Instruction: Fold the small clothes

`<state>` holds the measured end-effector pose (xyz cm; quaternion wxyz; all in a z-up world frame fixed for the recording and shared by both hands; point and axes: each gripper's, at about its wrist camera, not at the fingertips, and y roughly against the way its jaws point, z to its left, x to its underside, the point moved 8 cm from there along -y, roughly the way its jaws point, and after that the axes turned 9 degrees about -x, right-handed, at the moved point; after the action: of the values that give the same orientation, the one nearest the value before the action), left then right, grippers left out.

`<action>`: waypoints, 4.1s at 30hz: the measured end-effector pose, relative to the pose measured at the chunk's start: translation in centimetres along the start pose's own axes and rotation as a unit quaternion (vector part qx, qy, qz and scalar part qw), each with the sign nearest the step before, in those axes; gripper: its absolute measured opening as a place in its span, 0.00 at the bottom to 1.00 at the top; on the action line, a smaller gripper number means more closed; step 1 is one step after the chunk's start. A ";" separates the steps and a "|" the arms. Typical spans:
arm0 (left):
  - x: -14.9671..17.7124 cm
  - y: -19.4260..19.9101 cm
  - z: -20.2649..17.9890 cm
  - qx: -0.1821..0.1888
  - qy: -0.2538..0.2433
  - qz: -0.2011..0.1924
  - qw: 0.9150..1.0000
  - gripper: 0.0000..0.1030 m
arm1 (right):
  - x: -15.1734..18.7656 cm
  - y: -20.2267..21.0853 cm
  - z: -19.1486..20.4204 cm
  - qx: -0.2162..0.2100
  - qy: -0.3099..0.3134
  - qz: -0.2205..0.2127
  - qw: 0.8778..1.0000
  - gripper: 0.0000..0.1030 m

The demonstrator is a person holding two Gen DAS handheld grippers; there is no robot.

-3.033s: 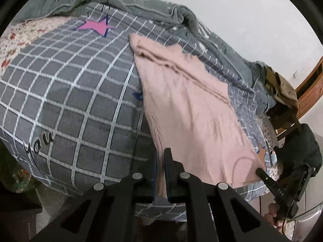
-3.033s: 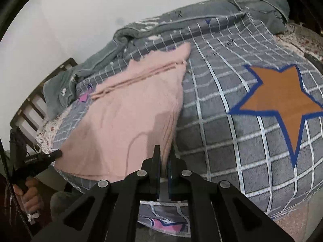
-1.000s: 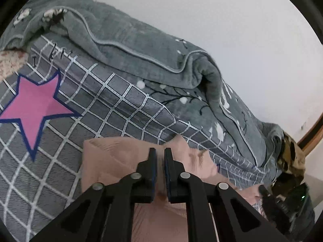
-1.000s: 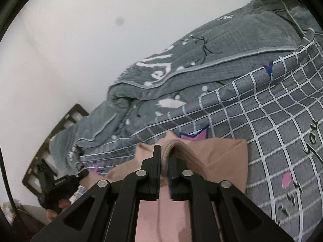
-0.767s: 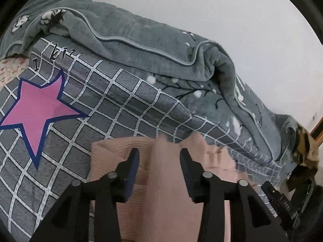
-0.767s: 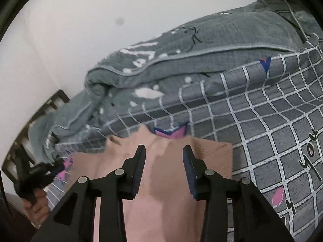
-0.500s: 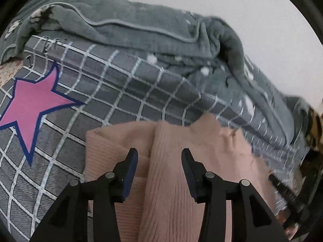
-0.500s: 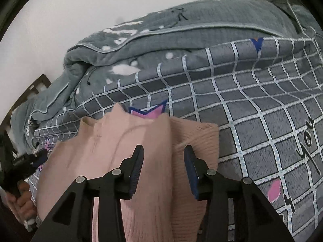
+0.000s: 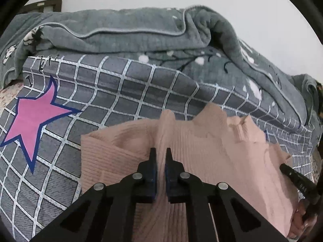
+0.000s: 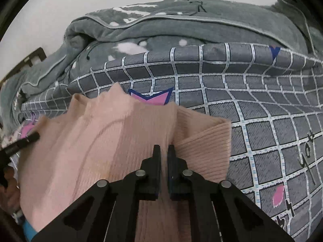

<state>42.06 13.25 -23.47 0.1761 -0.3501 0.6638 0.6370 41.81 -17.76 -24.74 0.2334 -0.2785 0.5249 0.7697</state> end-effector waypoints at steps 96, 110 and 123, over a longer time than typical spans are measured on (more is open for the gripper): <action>1.1 -1.7 -1.4 -0.081 -0.094 -0.003 0.992 0.50 | -0.7 2.8 1.5 -0.061 0.001 -0.062 0.996 0.39; 1.2 -1.8 -1.5 -0.084 -0.097 -0.004 0.992 0.53 | -1.2 4.1 1.5 -0.055 0.002 -0.089 0.994 0.39; 0.9 -0.1 -0.3 -0.033 -0.050 0.010 0.998 0.55 | -2.5 7.9 1.9 -0.007 0.013 -0.111 0.994 0.39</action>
<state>41.56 12.73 -24.09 0.1911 -0.3165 0.6359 0.6775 38.15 -18.79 -17.14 0.3090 -0.3466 0.4882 0.7390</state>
